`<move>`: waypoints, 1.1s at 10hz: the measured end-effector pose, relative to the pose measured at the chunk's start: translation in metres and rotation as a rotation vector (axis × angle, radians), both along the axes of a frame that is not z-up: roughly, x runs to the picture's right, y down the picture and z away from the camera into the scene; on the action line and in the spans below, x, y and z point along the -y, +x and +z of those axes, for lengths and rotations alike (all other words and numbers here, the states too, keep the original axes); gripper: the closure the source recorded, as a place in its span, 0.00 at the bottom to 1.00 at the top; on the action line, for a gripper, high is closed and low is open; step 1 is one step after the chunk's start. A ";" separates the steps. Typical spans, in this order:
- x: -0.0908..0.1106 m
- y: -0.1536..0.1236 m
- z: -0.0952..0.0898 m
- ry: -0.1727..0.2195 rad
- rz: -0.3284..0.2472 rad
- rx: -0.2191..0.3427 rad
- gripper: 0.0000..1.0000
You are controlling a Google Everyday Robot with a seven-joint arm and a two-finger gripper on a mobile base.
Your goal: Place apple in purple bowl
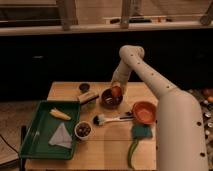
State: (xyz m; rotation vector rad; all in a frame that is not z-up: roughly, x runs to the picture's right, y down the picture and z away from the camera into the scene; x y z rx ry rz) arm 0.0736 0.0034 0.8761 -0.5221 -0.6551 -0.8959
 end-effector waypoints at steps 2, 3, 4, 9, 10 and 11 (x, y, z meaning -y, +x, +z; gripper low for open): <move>0.001 -0.002 0.000 -0.004 -0.006 0.005 1.00; 0.002 -0.002 0.001 -0.007 -0.010 0.008 0.98; 0.003 -0.003 0.001 -0.011 -0.013 0.012 0.90; 0.006 -0.008 0.003 -0.024 -0.026 0.032 0.42; 0.007 -0.009 0.004 -0.026 -0.027 0.035 0.30; 0.007 -0.009 0.004 -0.028 -0.028 0.036 0.23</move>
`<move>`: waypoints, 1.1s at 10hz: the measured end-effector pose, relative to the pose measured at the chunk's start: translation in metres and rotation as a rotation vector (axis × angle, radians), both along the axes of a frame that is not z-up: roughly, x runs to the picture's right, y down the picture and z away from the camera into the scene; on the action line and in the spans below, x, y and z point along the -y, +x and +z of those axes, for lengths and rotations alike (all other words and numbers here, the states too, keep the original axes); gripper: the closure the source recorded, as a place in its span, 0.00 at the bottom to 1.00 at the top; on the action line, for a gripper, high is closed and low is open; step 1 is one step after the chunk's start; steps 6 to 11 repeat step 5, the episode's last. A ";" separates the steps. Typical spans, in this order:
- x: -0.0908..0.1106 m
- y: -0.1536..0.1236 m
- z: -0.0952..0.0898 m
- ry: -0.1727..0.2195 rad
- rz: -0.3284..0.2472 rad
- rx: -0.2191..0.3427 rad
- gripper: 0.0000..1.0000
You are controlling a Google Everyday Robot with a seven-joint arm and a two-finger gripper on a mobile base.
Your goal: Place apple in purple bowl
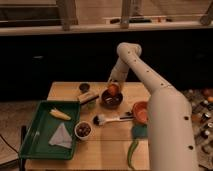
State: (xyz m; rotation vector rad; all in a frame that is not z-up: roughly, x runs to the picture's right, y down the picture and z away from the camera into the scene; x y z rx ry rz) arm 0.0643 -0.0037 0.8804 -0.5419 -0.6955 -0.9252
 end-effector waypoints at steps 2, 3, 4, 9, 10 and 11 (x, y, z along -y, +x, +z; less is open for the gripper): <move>0.001 0.000 0.001 -0.001 0.001 0.002 0.20; 0.002 0.000 0.002 -0.002 0.002 0.003 0.20; 0.002 0.000 0.002 -0.003 0.001 0.004 0.20; 0.001 0.001 0.002 -0.005 0.002 0.004 0.20; 0.001 0.001 0.002 -0.005 0.002 0.004 0.20; 0.001 0.001 0.002 -0.005 0.002 0.004 0.20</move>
